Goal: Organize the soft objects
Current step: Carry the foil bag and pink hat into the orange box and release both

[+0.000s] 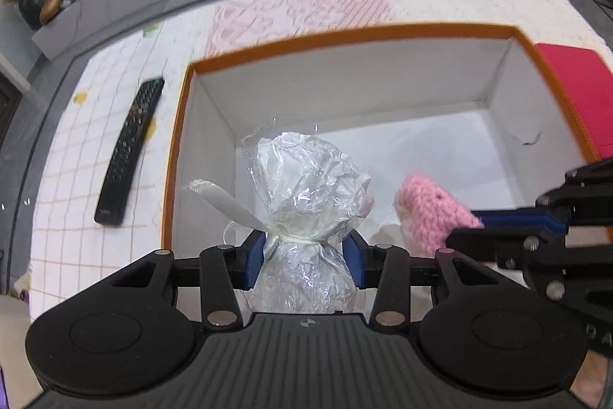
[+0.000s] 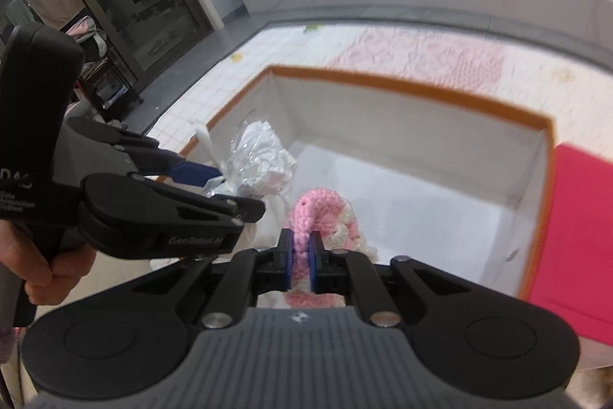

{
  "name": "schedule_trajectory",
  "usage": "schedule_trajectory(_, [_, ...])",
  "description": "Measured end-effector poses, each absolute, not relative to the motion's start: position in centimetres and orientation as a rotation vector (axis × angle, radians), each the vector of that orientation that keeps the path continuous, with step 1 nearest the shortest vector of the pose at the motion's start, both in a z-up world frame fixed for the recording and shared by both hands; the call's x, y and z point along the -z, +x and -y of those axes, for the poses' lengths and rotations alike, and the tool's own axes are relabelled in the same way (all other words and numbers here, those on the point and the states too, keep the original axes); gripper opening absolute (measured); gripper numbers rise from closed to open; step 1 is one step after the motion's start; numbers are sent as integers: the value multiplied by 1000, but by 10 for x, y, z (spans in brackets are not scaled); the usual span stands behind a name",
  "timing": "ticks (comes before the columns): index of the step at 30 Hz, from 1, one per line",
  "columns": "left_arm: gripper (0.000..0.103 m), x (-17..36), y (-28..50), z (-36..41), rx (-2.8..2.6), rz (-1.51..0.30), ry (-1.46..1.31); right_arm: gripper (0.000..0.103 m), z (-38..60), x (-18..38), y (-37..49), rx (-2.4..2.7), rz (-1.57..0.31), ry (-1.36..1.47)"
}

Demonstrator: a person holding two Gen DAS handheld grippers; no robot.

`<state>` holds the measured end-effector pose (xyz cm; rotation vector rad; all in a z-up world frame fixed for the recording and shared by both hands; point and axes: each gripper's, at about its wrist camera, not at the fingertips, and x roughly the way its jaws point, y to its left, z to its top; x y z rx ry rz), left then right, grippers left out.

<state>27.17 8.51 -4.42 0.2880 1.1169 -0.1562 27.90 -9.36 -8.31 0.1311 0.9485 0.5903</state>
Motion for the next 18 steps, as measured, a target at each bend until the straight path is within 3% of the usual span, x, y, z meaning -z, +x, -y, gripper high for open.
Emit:
schedule_trajectory(6, [51,53,273,-97,154,-1155,279,6,76,102,291,-629,-1012,173])
schedule_trajectory(14, [61,52,276,-102,147,-1168,269,7,64,114,298,-648,-1045,227])
schedule_trajectory(18, [70,50,275,-105,128,-1164,269,11,61,118,303,-645,-1055,248])
